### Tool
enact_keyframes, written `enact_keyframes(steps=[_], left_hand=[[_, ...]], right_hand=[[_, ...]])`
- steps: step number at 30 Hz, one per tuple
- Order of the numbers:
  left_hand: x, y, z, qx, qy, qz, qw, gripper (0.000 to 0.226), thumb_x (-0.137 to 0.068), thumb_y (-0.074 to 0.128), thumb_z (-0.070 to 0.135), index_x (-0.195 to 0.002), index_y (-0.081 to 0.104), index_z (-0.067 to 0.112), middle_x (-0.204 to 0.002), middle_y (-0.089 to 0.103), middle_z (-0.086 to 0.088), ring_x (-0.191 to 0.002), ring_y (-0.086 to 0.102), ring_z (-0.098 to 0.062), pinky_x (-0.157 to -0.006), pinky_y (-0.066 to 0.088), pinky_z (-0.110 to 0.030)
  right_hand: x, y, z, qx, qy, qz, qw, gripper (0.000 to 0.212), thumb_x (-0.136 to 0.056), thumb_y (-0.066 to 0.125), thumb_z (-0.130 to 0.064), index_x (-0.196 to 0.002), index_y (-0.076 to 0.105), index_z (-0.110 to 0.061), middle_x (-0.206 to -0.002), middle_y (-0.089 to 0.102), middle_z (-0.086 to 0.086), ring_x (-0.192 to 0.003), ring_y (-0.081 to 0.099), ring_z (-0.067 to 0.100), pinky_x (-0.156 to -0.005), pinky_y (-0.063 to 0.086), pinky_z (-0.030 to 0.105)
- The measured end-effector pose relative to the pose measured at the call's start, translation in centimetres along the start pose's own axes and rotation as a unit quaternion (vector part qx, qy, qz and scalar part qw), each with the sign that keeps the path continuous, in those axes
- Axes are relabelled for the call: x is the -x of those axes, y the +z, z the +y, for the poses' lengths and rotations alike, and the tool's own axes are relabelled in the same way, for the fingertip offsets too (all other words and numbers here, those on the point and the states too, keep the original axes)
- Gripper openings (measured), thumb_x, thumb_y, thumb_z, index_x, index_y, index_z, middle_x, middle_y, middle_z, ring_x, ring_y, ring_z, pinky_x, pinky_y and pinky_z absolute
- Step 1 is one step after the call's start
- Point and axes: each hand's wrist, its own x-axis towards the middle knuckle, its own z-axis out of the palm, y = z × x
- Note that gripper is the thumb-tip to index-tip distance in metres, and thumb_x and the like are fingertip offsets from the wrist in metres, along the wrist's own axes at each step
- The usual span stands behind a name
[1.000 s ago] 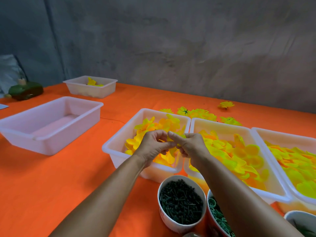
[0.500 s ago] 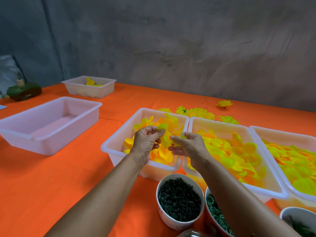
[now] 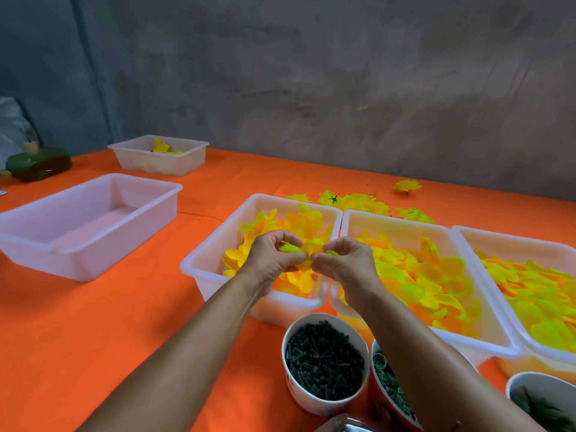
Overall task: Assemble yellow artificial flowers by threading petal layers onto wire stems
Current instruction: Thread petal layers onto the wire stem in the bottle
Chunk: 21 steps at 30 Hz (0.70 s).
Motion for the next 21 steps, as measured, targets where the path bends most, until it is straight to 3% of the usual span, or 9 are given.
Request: enact_keyframes(steps=[3, 7, 10, 13, 18, 21], left_hand=[[-0.2, 0.1, 0.0, -0.004, -0.015, 0.059, 0.998, 0.028, -0.075, 0.066, -0.014, -0.076, 0.059, 0.013, -0.069, 0.056, -0.012, -0.056, 0.054, -0.019, -0.049, 0.048, -0.023], [-0.7, 0.4, -0.4, -0.025, -0.009, 0.173, 0.985, 0.032, -0.072, 0.061, -0.014, -0.07, 0.06, 0.018, -0.079, 0.059, -0.015, -0.069, 0.052, -0.023, -0.062, 0.046, -0.036], [-0.9, 0.5, -0.6, -0.046, -0.007, 0.206, 0.977, 0.032, -0.068, 0.058, -0.013, -0.071, 0.06, 0.019, -0.08, 0.061, -0.015, -0.069, 0.053, -0.025, -0.066, 0.052, -0.046], [-0.8, 0.7, -0.5, -0.113, 0.003, 0.231, 0.966, 0.032, -0.066, 0.057, -0.01, -0.073, 0.063, 0.02, -0.078, 0.063, -0.011, -0.073, 0.059, -0.029, -0.069, 0.055, -0.044], [-0.3, 1.0, -0.5, -0.239, 0.067, 0.203, 0.947, 0.024, -0.072, 0.059, -0.004, -0.078, 0.072, 0.015, -0.081, 0.07, -0.011, -0.08, 0.063, -0.029, -0.071, 0.048, -0.031], [0.0, 1.3, -0.5, -0.265, 0.104, 0.135, 0.949, 0.019, -0.074, 0.068, -0.001, -0.089, 0.074, 0.01, -0.09, 0.073, -0.01, -0.086, 0.065, -0.024, -0.079, 0.045, -0.026]], right_hand=[[0.0, 0.4, -0.1, 0.053, -0.005, 0.012, 0.999, 0.028, -0.07, 0.066, 0.016, -0.072, 0.054, -0.009, -0.082, 0.058, 0.013, -0.058, 0.059, 0.025, -0.059, 0.055, 0.035], [0.2, 1.3, -0.3, 0.171, -0.03, 0.044, 0.984, 0.027, -0.067, 0.063, 0.01, -0.064, 0.057, -0.017, -0.072, 0.059, 0.009, -0.061, 0.059, 0.028, -0.065, 0.055, 0.046], [0.4, 1.5, -0.6, 0.245, -0.044, 0.055, 0.967, 0.027, -0.066, 0.063, 0.004, -0.061, 0.057, -0.022, -0.077, 0.066, 0.011, -0.07, 0.066, 0.033, -0.066, 0.057, 0.045], [0.6, 1.4, -1.0, 0.334, -0.074, 0.05, 0.938, 0.017, -0.069, 0.064, 0.0, -0.072, 0.065, -0.018, -0.087, 0.069, 0.011, -0.081, 0.066, 0.03, -0.069, 0.055, 0.037], [0.9, 1.4, -1.5, 0.474, -0.126, 0.056, 0.87, 0.02, -0.074, 0.06, -0.001, -0.091, 0.069, -0.005, -0.097, 0.068, 0.015, -0.093, 0.06, 0.034, -0.072, 0.049, 0.035], [0.7, 0.8, -2.0, 0.481, -0.11, 0.056, 0.868, 0.023, -0.079, 0.059, -0.003, -0.098, 0.07, -0.007, -0.105, 0.067, 0.016, -0.1, 0.06, 0.034, -0.076, 0.046, 0.033]])
